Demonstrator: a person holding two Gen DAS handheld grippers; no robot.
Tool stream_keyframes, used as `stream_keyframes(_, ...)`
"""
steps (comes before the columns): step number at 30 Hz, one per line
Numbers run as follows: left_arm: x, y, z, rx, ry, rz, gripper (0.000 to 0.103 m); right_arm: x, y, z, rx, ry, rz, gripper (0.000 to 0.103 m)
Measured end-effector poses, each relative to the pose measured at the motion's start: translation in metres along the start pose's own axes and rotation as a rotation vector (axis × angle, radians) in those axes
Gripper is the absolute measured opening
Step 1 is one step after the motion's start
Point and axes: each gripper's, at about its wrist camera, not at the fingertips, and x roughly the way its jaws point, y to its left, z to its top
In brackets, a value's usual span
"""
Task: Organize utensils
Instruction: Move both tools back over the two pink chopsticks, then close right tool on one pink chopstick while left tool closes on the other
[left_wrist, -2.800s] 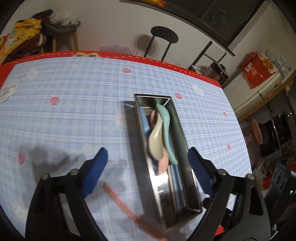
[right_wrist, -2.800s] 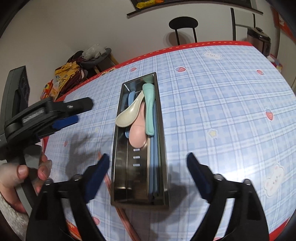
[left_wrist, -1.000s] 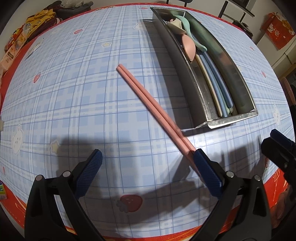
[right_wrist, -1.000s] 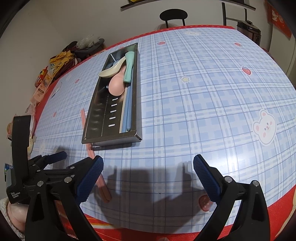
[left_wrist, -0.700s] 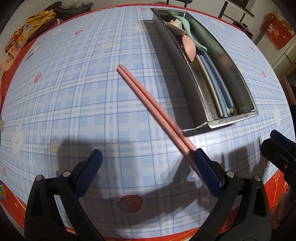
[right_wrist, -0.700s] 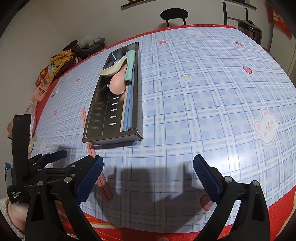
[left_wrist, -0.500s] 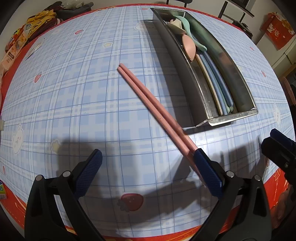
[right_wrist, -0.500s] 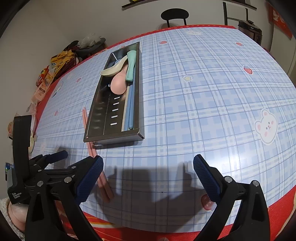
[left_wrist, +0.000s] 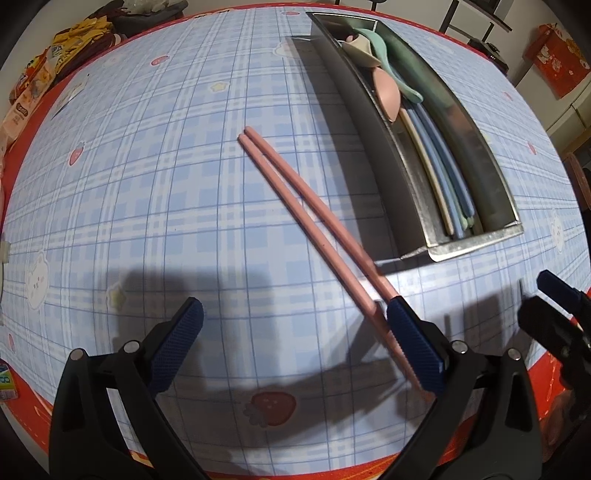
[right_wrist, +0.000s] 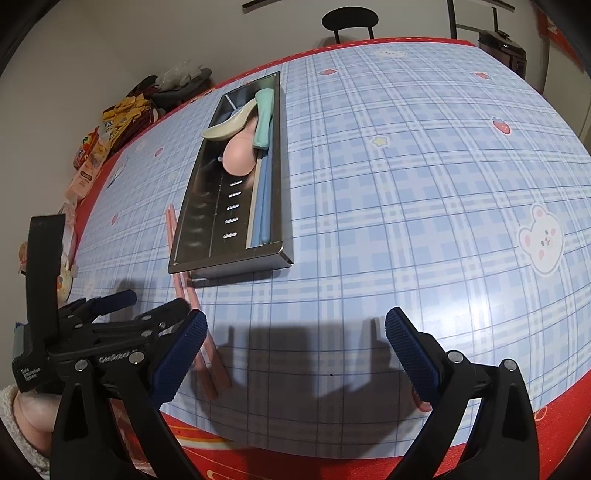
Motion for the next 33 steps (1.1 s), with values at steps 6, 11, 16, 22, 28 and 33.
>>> stream_keyframes(6, 0.002, 0.001, -0.001, 0.014, 0.008, 0.027, 0.098, 0.001, 0.000, 0.001, -0.002, 0.016, 0.032, 0.091)
stream_keyframes(11, 0.001, 0.011, -0.006, -0.010, 0.013, 0.035, 0.098, 0.005, 0.006, -0.001, -0.022, 0.036, 0.064, 0.079)
stream_keyframes(16, 0.003, 0.035, -0.014, -0.042, 0.018, 0.042, 0.098, 0.008, 0.016, -0.003, -0.077, 0.046, 0.085, 0.063)
stream_keyframes(22, -0.001, 0.055, -0.022, -0.076, 0.013, 0.050, 0.098, 0.016, 0.035, -0.009, -0.200, 0.058, 0.096, 0.043)
stream_keyframes(28, -0.001, 0.068, -0.023, -0.108, 0.012, 0.058, 0.098, 0.029, 0.061, -0.015, -0.350, 0.072, 0.099, 0.034)
stream_keyframes(33, -0.001, 0.073, -0.026, -0.104, 0.001, 0.059, 0.098, 0.037, 0.073, -0.014, -0.426, 0.064, 0.082, 0.030)
